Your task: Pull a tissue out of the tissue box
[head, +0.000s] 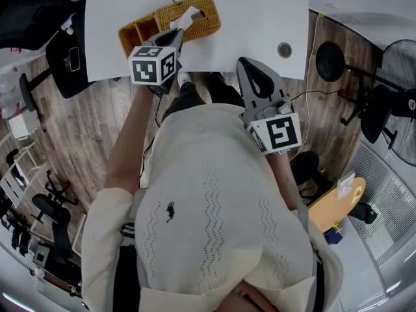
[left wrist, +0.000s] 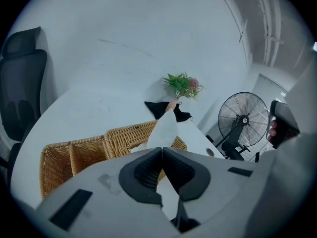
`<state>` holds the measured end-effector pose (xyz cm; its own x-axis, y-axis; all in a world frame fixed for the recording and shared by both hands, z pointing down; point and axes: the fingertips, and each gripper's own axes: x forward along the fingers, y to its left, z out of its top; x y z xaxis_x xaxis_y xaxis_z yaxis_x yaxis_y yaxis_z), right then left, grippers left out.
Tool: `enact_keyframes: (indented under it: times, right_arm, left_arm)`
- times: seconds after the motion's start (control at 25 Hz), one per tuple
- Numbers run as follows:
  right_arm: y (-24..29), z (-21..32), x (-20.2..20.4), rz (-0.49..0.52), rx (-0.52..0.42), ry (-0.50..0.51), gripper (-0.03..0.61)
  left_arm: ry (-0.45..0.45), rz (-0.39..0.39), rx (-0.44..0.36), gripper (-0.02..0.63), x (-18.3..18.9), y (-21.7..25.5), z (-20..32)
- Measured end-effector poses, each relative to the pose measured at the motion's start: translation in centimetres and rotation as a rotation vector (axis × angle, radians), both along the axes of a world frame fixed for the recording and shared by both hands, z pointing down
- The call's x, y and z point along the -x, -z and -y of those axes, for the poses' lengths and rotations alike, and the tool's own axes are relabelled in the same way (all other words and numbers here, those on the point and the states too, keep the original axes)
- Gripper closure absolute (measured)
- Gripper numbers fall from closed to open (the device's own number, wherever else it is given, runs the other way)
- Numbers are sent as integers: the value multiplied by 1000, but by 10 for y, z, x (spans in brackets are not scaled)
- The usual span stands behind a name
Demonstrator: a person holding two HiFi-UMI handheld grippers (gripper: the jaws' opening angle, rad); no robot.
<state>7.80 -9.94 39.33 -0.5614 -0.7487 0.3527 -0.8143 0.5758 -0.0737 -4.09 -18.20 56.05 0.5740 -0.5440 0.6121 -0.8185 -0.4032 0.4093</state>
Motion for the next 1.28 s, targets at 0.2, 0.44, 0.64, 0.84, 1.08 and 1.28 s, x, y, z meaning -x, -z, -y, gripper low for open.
enact_keyframes:
  times: [0.2,0.44,0.64,0.84,1.08,1.28]
  right_arm:
    - [0,0,1,-1,4,4,577]
    - [-1,-2,0,3,2,3,577]
    - [1,-3,-2,7,-2,4,577]
    - [1,-4,-2,8,-1,5,577]
    - [1,-4,-2,9,-1,14,577]
    - [1,-3,-2,12,-4,20,577]
  left_arm:
    - [-1,-2,1,601,-1,1,-2]
    - [-5,1,0,601,-2,1,-4]
    - [-6,5,-2,601,-4,3,-7]
    - [-1,7,-1,601,-2,3,-9]
    - [6,10,-2,601,-2,4,-10]
    - [12,10,-3,601,-1,4,-10]
